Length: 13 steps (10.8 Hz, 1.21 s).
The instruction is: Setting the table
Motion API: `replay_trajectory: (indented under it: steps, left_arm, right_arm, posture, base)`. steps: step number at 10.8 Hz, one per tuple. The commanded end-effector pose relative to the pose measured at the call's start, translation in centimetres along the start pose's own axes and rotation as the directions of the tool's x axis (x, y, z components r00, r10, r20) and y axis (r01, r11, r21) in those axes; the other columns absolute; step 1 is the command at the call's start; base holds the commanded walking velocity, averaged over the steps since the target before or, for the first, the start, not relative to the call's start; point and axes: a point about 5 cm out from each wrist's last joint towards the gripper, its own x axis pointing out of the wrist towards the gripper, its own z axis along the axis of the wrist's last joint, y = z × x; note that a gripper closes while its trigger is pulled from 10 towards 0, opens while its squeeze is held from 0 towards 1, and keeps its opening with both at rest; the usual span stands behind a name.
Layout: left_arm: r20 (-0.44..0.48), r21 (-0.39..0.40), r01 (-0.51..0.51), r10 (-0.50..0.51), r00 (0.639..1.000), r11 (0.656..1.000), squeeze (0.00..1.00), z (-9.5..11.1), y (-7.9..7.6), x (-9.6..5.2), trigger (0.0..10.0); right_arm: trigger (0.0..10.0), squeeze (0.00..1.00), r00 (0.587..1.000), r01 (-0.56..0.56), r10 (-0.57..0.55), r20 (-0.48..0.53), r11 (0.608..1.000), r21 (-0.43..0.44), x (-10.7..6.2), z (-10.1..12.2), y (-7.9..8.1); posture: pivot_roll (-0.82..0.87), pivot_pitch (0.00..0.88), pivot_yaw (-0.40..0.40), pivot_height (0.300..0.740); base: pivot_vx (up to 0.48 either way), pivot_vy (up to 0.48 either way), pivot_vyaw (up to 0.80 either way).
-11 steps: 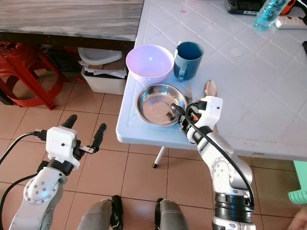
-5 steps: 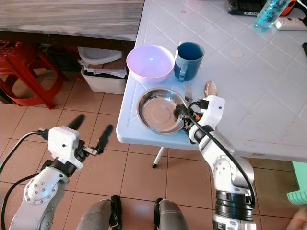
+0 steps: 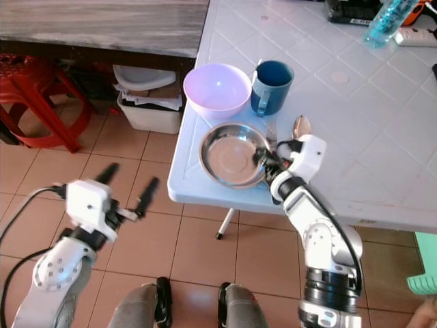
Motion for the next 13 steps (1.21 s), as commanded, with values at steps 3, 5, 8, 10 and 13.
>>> replay_trajectory:
  steps: [3, 5, 8, 10, 13]
  left_arm:
    - [-0.049, -0.044, -0.078, 0.075, 0.996, 0.996, 0.00, -0.7, 0.6, 0.6, 10.0]
    - [-0.038, -0.047, -0.072, 0.071, 0.997, 0.996, 0.00, -0.7, 0.2, 1.0, 10.0]
    - [-0.026, -0.059, -0.076, 0.075, 0.997, 0.995, 0.00, -0.6, -0.1, 1.5, 10.0]
    - [-0.012, -0.060, -0.079, 0.079, 0.997, 0.995, 0.00, -0.5, -0.3, 1.8, 10.0]
    - [0.009, -0.076, -0.087, 0.088, 0.996, 0.993, 0.00, -0.1, -0.4, 1.8, 10.0]
  right_arm:
    - [0.0, 0.00, 0.996, 0.058, -0.053, -0.069, 0.995, 0.085, -0.1, -2.1, -0.4]
    - [0.0, 0.00, 1.000, -0.004, 0.004, 0.004, 0.998, 0.063, 0.0, -1.0, 0.6]
    - [0.0, 0.00, 0.996, -0.080, 0.078, 0.051, 0.995, 0.052, 0.1, -0.2, 1.9]
    - [0.0, 0.00, 0.996, -0.077, 0.075, 0.044, 0.996, 0.046, 0.2, -0.4, 1.9]
    - [0.0, 0.00, 0.997, 0.076, -0.078, 0.022, 0.993, 0.089, -0.6, -1.5, -0.3]
  posture:
    - [-0.03, 0.223, -0.017, 0.740]
    - [-0.04, 0.216, -0.019, 0.740]
    - [-0.05, 0.201, -0.026, 0.740]
    - [-0.04, 0.200, -0.031, 0.740]
    - [-0.05, 0.209, -0.031, 0.740]
  base:
    - [0.000, 0.160, 0.00]
    - [0.000, 0.480, 0.00]
    - [0.000, 0.480, 0.00]
    - [0.000, 0.480, 0.00]
    - [0.000, 0.147, 0.00]
